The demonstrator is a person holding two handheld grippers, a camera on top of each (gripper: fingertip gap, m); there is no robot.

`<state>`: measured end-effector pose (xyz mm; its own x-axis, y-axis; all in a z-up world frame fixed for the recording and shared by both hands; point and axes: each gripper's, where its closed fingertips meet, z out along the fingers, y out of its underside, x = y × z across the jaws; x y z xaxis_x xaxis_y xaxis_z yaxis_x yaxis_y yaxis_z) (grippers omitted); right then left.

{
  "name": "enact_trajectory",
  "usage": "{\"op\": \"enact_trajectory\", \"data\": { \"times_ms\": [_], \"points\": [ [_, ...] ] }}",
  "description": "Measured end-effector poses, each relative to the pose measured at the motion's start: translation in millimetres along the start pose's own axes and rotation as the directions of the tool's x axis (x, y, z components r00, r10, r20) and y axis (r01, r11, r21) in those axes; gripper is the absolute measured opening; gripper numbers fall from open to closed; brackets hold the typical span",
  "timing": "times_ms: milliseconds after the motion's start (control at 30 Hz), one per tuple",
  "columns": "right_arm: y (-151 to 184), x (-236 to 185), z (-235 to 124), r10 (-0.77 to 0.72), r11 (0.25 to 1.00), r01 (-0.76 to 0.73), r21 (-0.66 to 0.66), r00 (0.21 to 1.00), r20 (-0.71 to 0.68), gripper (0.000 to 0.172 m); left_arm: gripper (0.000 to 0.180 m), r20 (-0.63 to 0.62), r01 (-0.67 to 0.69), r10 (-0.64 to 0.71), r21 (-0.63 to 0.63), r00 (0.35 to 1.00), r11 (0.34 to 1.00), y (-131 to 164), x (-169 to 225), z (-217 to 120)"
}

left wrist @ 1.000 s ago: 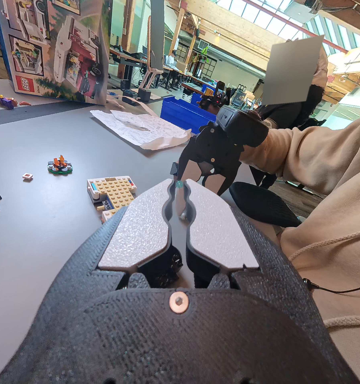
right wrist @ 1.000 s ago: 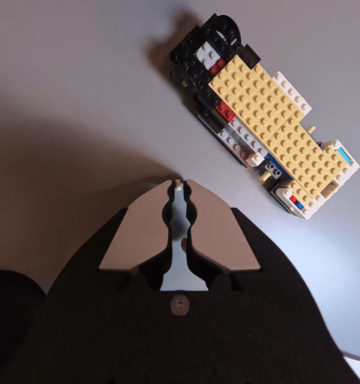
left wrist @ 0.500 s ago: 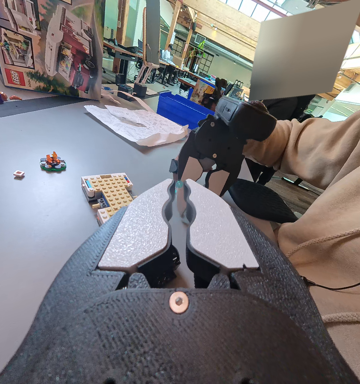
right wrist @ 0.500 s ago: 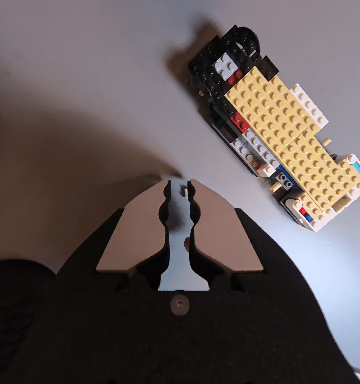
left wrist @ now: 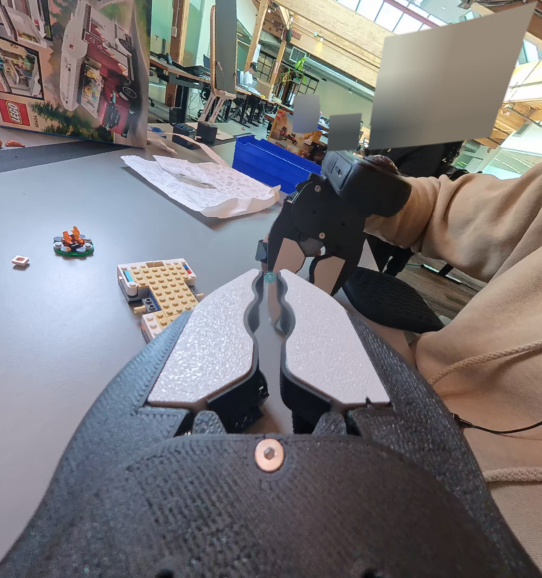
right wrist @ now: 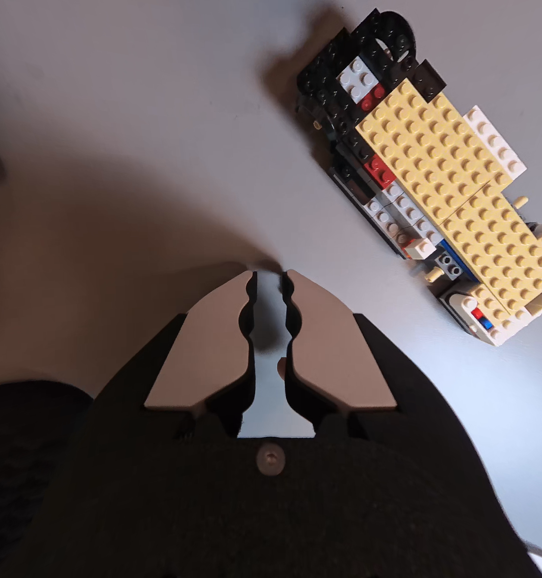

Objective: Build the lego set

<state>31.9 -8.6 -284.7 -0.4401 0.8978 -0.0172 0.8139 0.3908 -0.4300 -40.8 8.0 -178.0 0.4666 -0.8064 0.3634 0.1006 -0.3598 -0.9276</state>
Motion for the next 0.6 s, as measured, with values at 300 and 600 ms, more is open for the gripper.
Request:
{"op": "enact_trajectory", "data": {
  "times_ms": [300, 600],
  "points": [
    [1, 0, 3, 0.003, 1.0, -0.003, -0.015, 1.0, -0.001, 0.015, 0.007, 0.001, -0.003, 0.003, -0.005, 1.0, 1.0, 1, 0, 0],
    [3, 2, -6, 0.018, 1.0, -0.018, -0.006, 1.0, -0.024, 0.015, 0.007, -0.005, 0.0, 0.0, -0.01, 1.0, 1.0, 2, 1, 1]
  ]
}}
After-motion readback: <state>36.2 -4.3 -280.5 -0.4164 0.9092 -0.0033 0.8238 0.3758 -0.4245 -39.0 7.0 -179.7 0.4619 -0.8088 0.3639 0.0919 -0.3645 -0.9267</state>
